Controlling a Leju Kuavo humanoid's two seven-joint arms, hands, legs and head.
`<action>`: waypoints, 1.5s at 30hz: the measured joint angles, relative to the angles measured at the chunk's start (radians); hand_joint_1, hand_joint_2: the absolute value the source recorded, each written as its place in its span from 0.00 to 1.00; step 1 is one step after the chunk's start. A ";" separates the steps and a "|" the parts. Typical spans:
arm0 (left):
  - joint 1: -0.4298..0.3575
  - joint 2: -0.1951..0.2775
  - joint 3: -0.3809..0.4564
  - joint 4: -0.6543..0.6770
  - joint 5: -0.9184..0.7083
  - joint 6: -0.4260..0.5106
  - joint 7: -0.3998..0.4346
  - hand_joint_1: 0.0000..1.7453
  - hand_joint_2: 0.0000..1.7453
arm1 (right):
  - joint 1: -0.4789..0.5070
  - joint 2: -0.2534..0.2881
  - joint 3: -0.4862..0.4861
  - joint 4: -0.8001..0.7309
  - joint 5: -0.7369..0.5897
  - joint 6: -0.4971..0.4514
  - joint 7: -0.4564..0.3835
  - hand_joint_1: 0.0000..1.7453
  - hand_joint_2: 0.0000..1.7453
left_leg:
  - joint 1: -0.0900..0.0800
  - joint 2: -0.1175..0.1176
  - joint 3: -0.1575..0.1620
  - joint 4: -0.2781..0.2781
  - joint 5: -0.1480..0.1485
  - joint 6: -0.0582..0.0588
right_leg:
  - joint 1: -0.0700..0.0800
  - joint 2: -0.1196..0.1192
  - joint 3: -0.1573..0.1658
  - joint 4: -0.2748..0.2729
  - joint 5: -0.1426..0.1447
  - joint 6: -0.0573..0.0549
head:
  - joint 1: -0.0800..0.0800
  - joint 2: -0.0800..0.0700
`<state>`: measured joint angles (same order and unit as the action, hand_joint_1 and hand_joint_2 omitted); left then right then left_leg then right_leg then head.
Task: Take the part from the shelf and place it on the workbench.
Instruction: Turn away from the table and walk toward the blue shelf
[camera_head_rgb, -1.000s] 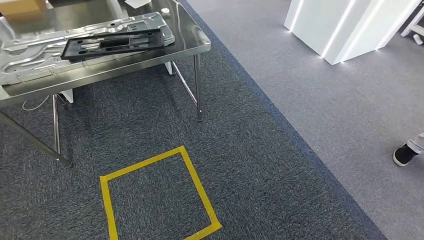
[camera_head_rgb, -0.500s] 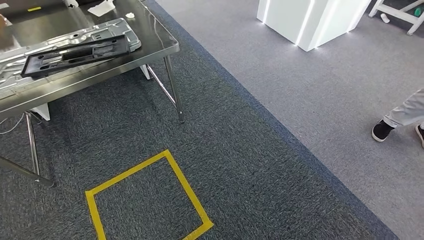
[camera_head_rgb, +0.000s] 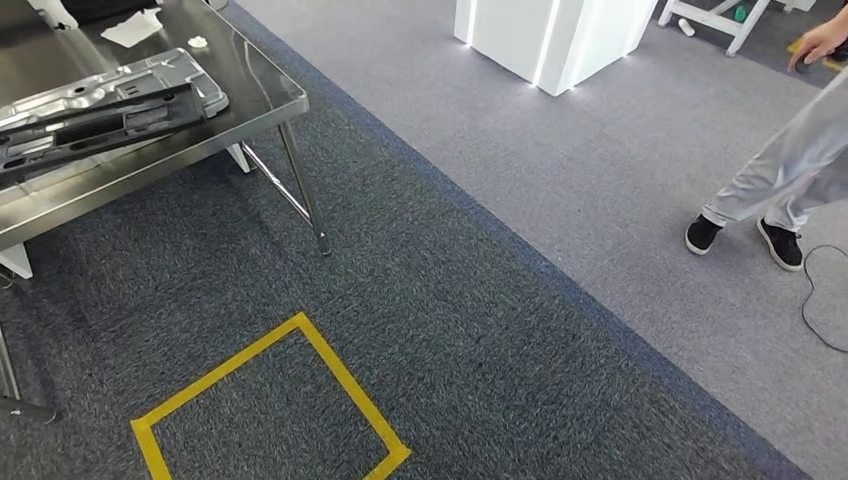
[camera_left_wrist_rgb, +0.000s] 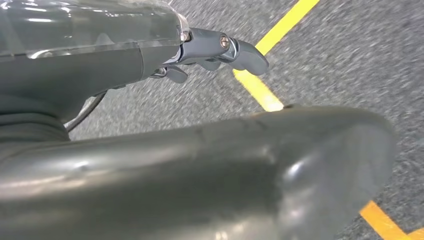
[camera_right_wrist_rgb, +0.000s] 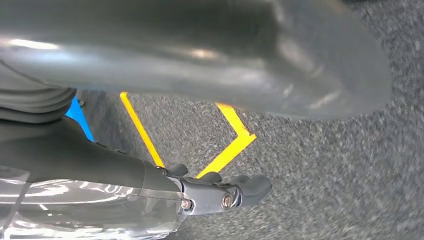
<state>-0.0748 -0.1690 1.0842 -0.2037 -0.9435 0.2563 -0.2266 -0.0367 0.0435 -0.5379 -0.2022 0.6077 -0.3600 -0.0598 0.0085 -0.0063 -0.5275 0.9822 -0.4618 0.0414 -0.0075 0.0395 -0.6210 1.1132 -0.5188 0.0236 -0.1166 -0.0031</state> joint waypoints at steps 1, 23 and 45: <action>0.000 0.000 0.000 0.000 -0.001 -0.001 0.000 0.00 0.00 | -0.002 0.000 0.000 0.000 -0.001 -0.004 0.002 0.00 0.00 | -0.001 0.011 0.000 -0.001 0.000 0.002 | -0.001 -0.017 -0.035 0.070 -0.035 0.003 | 0.000 0.000; -0.002 0.007 -0.009 0.000 -0.010 -0.016 -0.008 0.00 0.00 | -0.001 0.000 -0.017 0.000 -0.012 0.002 0.006 0.00 0.00 | -0.001 -0.021 -0.032 0.103 -0.047 -0.032 | 0.004 0.028 0.064 -0.107 0.061 -0.038 | 0.000 0.000; -0.010 0.003 -0.018 0.000 -0.027 -0.027 0.000 0.00 0.00 | 0.003 -0.001 -0.018 0.001 -0.011 -0.006 0.021 0.00 0.00 | -0.008 0.061 0.005 0.054 -0.058 -0.044 | -0.003 -0.056 0.059 -0.114 0.067 -0.033 | 0.000 0.000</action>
<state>-0.0847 -0.1657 1.0662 -0.2037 -0.9707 0.2298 -0.2265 -0.0338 0.0422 -0.5554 -0.2010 0.5962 -0.3660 -0.0392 0.0001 0.0544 -0.5229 1.0357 -0.5199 -0.0028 -0.0109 -0.0167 -0.5618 0.9990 -0.4519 -0.0095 -0.1167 -0.0031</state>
